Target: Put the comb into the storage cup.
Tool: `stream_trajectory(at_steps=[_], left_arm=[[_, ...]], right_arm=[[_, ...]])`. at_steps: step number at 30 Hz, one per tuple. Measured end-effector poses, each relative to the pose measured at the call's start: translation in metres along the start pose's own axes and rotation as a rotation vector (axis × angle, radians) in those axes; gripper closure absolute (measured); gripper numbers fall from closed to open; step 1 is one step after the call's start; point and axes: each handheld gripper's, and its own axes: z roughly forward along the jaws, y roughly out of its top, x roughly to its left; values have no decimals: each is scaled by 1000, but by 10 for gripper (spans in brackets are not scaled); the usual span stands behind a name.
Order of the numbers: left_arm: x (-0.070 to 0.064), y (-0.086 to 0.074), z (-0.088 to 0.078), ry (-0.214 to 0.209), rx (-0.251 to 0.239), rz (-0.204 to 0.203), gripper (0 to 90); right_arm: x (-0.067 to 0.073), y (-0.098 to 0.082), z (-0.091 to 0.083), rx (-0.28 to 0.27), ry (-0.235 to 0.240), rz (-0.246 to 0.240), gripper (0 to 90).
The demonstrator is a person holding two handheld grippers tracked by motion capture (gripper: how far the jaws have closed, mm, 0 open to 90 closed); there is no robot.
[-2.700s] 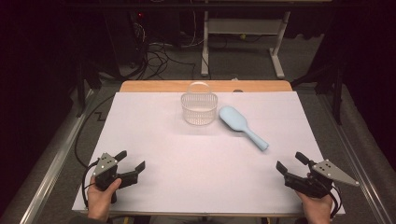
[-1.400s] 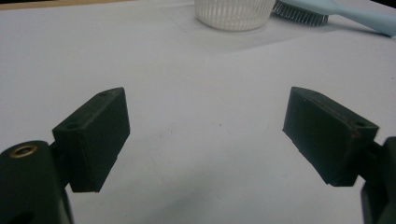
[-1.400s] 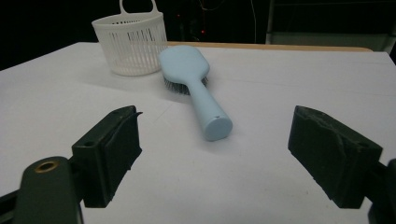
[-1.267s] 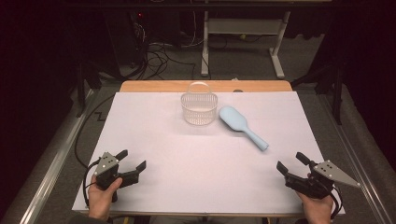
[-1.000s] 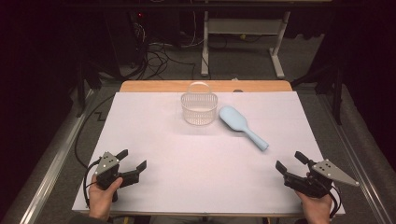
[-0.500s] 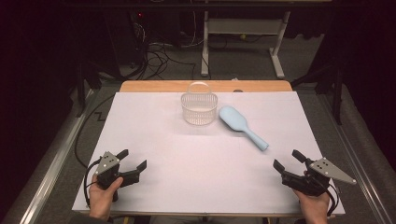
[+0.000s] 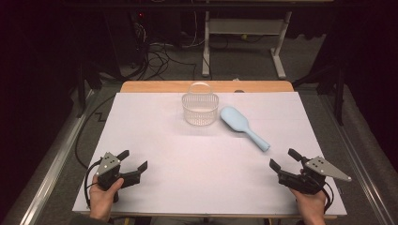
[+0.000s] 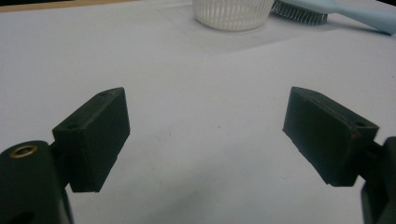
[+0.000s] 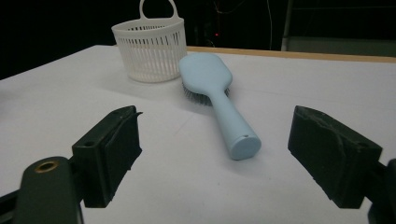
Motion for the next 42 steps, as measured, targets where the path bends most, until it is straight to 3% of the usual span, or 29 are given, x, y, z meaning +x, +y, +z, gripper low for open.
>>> stream_trajectory(at_steps=[26, 42], left_arm=[[0, 0, 0, 0, -2, -3, 156], [0, 0, 0, -1, 0, -1, 156]], right_arm=[[5, 14, 25, 27, 47, 11, 173], [5, 23, 37, 26, 33, 37, 179]])
